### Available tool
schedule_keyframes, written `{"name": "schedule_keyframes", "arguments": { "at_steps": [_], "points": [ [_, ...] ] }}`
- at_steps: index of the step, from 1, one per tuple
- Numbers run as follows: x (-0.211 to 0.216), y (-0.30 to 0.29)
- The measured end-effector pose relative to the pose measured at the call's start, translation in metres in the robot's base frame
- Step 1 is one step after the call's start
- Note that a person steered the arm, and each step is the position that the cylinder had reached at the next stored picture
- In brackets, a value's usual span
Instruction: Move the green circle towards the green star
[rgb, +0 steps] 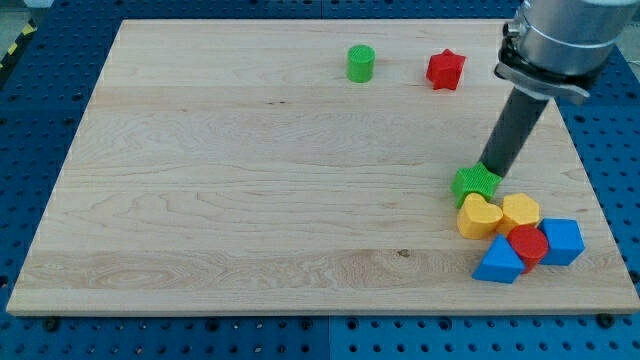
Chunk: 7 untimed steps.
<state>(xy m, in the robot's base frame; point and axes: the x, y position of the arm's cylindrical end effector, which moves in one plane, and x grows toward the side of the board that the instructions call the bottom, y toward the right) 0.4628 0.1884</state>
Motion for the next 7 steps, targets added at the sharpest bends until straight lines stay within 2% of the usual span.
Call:
{"name": "schedule_keyframes", "arguments": {
  "at_steps": [1, 3, 4, 5, 6, 7],
  "points": [
    [-0.044, -0.022],
    [-0.082, -0.199],
    [-0.144, -0.252],
    [-0.204, -0.225],
    [-0.214, -0.158],
    [-0.196, -0.141]
  ]
}}
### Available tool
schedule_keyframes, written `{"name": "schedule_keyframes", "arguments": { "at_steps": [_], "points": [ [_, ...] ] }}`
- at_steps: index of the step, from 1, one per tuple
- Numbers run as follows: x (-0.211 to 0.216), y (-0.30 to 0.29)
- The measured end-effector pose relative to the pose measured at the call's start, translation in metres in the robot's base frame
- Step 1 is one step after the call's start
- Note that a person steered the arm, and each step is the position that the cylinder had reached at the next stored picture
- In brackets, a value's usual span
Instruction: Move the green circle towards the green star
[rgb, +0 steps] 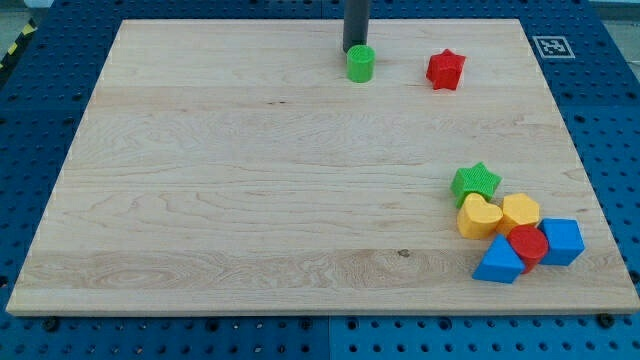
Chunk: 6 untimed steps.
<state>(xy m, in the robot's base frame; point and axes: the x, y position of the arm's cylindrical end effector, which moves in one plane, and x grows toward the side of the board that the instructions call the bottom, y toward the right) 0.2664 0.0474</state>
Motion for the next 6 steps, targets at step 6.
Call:
{"name": "schedule_keyframes", "arguments": {
  "at_steps": [6],
  "points": [
    [0.171, 0.012]
  ]
}}
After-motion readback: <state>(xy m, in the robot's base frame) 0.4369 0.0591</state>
